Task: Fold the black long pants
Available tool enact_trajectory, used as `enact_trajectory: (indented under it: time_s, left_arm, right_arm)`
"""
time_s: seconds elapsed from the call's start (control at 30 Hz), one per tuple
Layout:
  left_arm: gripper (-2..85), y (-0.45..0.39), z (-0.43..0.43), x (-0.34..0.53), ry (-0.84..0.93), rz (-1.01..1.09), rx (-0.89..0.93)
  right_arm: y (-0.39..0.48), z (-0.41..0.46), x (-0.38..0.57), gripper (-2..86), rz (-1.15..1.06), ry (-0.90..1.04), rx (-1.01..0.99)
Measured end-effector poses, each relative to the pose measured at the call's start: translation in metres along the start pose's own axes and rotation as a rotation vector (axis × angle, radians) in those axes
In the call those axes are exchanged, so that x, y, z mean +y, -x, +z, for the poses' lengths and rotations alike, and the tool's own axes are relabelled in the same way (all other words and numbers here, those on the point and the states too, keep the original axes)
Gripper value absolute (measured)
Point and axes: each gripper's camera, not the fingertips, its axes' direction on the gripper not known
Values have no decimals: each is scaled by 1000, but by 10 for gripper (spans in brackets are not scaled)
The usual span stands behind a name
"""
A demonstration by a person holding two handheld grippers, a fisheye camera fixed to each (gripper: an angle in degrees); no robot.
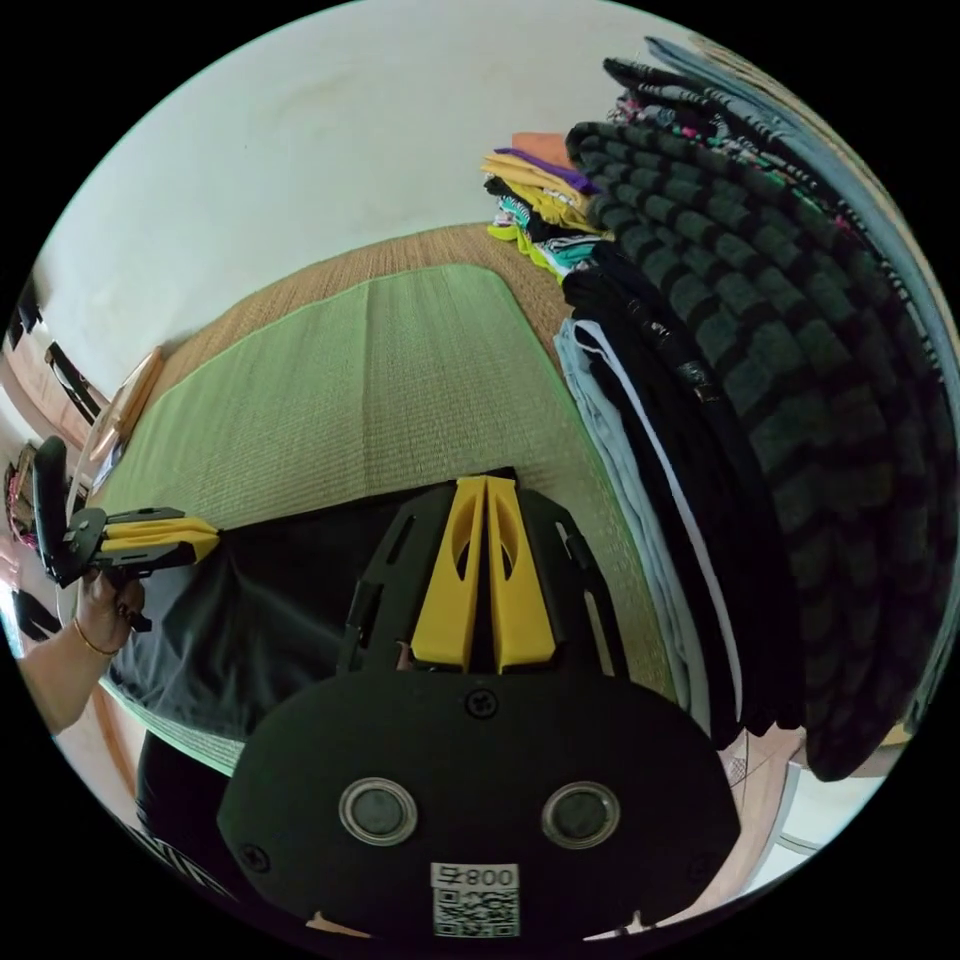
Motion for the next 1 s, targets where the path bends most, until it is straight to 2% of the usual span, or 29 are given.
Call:
enact_trajectory:
  time_s: [0.1, 0.47, 0.7, 0.9, 1.0]
  left_arm:
    - [9, -8, -9, 1, -26, -6, 10]
    - [10, -32, -7, -1, 13, -33, 26]
    - [10, -49, -13, -2, 7, -35, 28]
    - [12, -67, -28, -4, -43, -29, 24]
    - [14, -71, -23, -7, -14, -40, 13]
  right_arm:
    - [-1, -4, 6, 7, 16, -48, 6]
    - [9, 50, 30, 60, -10, 39, 20]
    - [12, 62, 44, 19, -41, 43, 38]
    - [10, 45, 57, 10, -41, -48, 26]
    - [5, 66, 55, 13, -30, -1, 10]
